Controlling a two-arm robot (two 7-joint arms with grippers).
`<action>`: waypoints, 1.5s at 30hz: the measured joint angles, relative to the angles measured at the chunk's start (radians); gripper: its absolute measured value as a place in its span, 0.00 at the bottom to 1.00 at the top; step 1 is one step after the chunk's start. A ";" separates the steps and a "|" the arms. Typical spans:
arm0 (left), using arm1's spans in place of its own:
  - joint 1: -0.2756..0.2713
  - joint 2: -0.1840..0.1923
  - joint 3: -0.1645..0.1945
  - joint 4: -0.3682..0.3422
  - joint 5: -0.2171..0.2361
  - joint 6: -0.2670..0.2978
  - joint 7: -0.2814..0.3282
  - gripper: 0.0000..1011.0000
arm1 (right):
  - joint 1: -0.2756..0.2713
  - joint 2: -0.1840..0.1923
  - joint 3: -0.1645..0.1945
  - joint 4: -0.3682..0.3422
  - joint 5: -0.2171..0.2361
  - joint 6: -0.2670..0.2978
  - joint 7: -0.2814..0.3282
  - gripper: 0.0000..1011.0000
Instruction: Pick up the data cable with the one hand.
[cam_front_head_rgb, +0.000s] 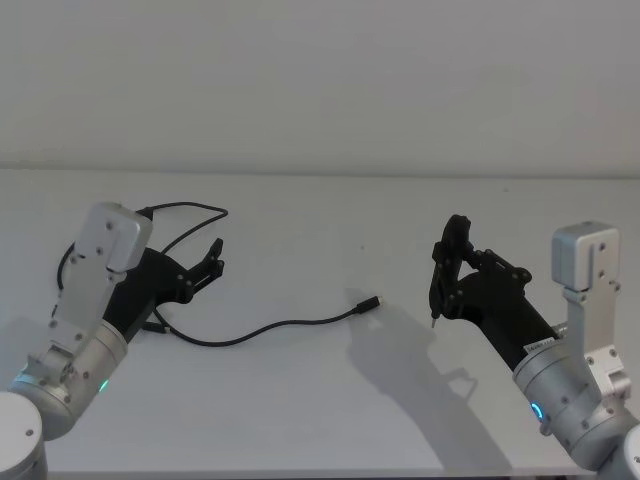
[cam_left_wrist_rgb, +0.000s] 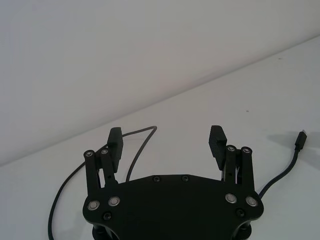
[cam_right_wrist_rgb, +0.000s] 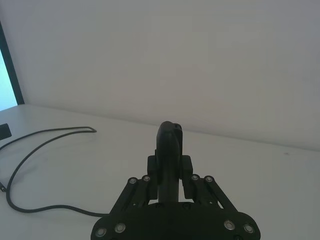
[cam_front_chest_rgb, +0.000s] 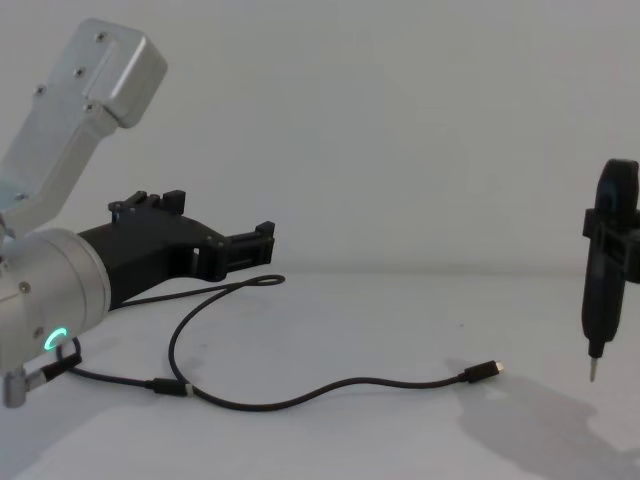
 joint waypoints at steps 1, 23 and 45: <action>0.000 0.000 0.000 0.000 0.000 0.000 0.000 0.99 | 0.000 0.000 0.000 0.000 0.000 0.000 0.000 0.27; 0.000 0.000 0.001 0.000 0.001 0.000 0.000 0.99 | 0.000 0.000 0.000 0.000 0.000 0.000 0.000 0.27; 0.000 0.000 0.001 0.000 0.001 -0.001 0.000 0.99 | 0.000 0.000 0.000 0.000 0.000 0.000 0.000 0.27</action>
